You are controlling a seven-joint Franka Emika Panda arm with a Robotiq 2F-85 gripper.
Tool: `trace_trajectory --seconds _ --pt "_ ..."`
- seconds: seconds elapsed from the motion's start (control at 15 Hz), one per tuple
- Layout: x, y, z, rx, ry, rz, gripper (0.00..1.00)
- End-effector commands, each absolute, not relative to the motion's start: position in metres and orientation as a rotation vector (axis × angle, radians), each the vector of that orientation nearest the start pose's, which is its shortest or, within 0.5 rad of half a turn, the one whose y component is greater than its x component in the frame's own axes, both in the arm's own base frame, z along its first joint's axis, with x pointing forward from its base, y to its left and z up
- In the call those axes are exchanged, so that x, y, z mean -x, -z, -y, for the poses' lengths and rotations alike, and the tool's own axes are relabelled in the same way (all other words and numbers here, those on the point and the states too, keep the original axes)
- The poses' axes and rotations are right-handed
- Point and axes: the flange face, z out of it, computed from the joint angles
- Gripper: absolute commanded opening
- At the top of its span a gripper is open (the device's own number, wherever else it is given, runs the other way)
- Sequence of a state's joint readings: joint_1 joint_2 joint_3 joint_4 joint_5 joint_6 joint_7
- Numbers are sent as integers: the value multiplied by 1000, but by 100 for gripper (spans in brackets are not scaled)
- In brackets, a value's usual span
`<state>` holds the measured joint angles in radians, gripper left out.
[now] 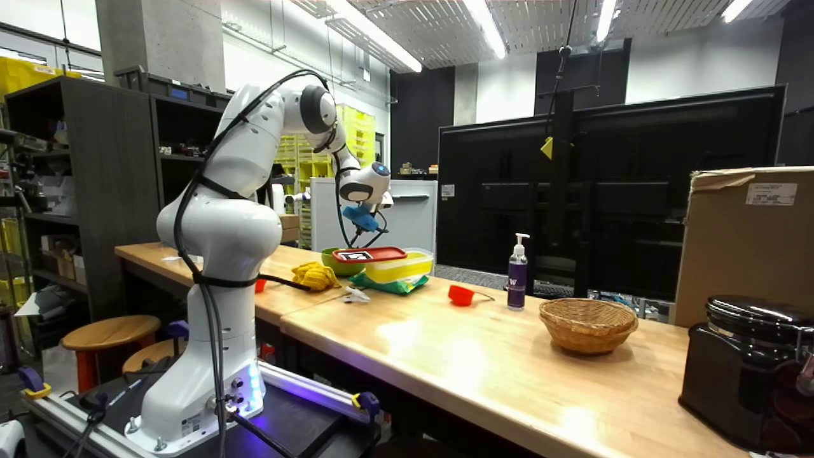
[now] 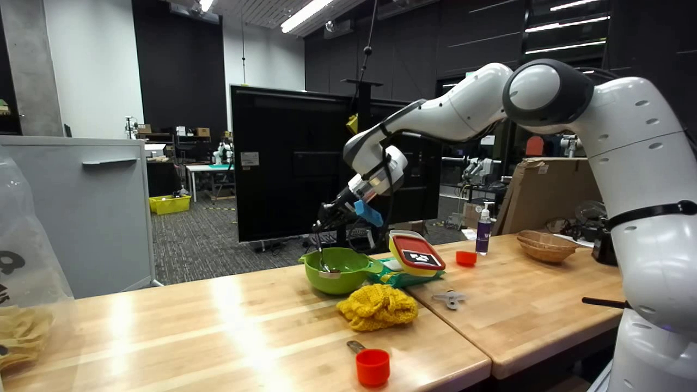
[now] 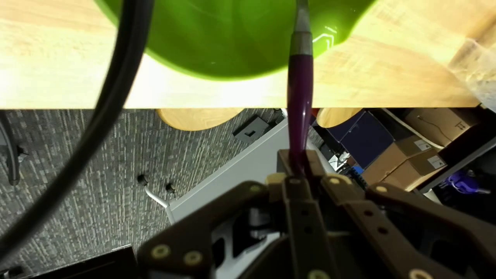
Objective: Move the spoon forward, then use the spoon to stir in the green bowl
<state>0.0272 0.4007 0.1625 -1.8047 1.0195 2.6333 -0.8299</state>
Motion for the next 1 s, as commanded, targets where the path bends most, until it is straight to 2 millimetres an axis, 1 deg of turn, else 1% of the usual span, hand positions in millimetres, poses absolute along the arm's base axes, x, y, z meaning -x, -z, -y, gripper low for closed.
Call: trace_trajectory --seconds 0.0,0.27,0.53,0.8,0.93 --pt "-641 -358 -106 2478 800 191 1" --pt "-625 -345 -117 2494 821 153 1" --pt "-616 -332 -124 2513 819 135 1" --pt "-609 -320 -123 2544 808 128 1" --pt "-602 -311 -120 2565 774 119 1"
